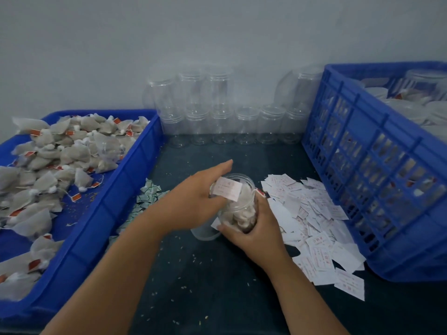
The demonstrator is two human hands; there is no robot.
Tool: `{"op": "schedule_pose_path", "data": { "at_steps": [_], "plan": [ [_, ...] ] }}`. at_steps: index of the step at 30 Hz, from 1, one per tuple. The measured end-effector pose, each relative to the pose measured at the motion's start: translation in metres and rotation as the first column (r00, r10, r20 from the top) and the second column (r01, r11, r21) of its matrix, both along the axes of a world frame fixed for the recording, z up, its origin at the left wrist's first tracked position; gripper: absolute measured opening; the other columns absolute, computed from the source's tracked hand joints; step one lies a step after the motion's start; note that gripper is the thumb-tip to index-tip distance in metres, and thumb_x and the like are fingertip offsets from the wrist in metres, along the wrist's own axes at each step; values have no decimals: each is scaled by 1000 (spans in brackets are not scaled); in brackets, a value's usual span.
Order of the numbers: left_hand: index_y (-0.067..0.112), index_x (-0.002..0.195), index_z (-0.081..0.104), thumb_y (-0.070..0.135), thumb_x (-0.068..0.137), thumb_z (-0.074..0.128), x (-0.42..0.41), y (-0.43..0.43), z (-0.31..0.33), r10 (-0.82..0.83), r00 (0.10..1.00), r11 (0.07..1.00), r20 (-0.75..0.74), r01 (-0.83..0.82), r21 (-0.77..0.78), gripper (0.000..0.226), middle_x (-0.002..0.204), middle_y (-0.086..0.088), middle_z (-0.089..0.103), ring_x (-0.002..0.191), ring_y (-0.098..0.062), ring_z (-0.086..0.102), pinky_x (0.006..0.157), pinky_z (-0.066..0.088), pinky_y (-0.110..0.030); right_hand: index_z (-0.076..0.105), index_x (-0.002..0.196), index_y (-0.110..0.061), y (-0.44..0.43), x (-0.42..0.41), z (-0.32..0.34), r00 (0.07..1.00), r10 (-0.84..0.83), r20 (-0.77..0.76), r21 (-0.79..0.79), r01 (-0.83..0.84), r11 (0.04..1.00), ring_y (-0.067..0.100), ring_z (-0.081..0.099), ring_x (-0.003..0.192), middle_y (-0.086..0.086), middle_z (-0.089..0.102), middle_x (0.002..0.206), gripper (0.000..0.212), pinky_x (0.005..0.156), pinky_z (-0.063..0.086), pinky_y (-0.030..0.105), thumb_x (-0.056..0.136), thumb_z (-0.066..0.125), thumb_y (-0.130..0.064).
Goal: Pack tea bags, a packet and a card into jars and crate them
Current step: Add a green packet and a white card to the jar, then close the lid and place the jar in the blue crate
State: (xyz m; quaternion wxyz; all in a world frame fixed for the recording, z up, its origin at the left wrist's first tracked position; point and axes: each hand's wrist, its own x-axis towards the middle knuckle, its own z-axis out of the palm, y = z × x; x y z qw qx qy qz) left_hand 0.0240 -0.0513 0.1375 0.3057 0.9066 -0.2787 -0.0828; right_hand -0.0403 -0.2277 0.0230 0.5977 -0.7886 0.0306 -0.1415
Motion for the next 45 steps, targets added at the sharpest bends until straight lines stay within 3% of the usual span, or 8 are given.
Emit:
{"op": "schedule_pose_path", "data": {
  "at_steps": [4,7,9,14,26,32,38,45],
  "plan": [
    [55,156,32,23,94,62,-5,2,-6,-218,938,906,-270,91,-414,76,158,34,38,147,12,31,119,34,-23,53,146,-34,-3,1,-4,1000,31,2,9,-31,999,11,71,124,-13,70,138,87,103,60,49,74,101,-44],
    [43,135,61,23,103,59,-1,3,-29,105,953,777,-286,-258,-574,37,134,24,66,128,6,57,111,48,-33,52,148,-34,-3,2,-6,1000,14,20,19,-14,1000,9,69,127,-15,69,140,92,106,59,46,72,103,-42],
    [35,127,63,30,102,63,7,11,-50,426,901,861,-89,-433,-267,25,123,18,71,114,3,64,107,51,-37,51,149,-37,-2,1,-6,1000,-4,23,41,3,999,6,68,128,-17,68,140,94,108,58,45,70,103,-44],
    [29,142,59,66,84,69,-4,20,-96,327,929,833,171,-369,413,69,157,-3,46,144,-27,39,114,37,-41,47,153,-35,-3,1,-3,999,-45,2,51,45,998,-1,64,130,-20,67,140,102,113,55,41,68,101,-46],
    [41,88,64,29,98,66,-5,20,-65,578,816,733,-11,-525,-433,15,88,16,68,82,0,64,68,49,-29,46,143,-57,-2,-2,-1,998,7,61,73,-12,997,-3,65,129,-28,65,140,91,106,54,31,68,97,-57],
    [53,139,53,41,104,60,-6,23,-30,366,905,681,-219,-421,-600,38,128,33,59,117,2,63,87,58,-24,47,142,-61,-3,-2,-5,992,120,48,59,-123,991,0,64,132,-25,65,144,87,107,53,24,73,97,-43],
    [64,147,38,54,100,56,-27,9,-16,69,993,964,96,-41,-263,51,140,34,50,129,11,49,100,41,-7,49,148,-44,5,-1,-10,980,198,23,1,-198,980,14,71,127,-12,70,140,89,108,58,46,74,100,-39],
    [61,143,39,79,75,68,-33,-4,-12,43,983,998,179,-50,35,76,142,24,36,134,-4,36,109,36,-29,52,138,-49,7,0,-9,982,189,-13,-50,-189,981,12,74,115,-14,72,130,82,94,64,47,70,98,-50]
  ]
}}
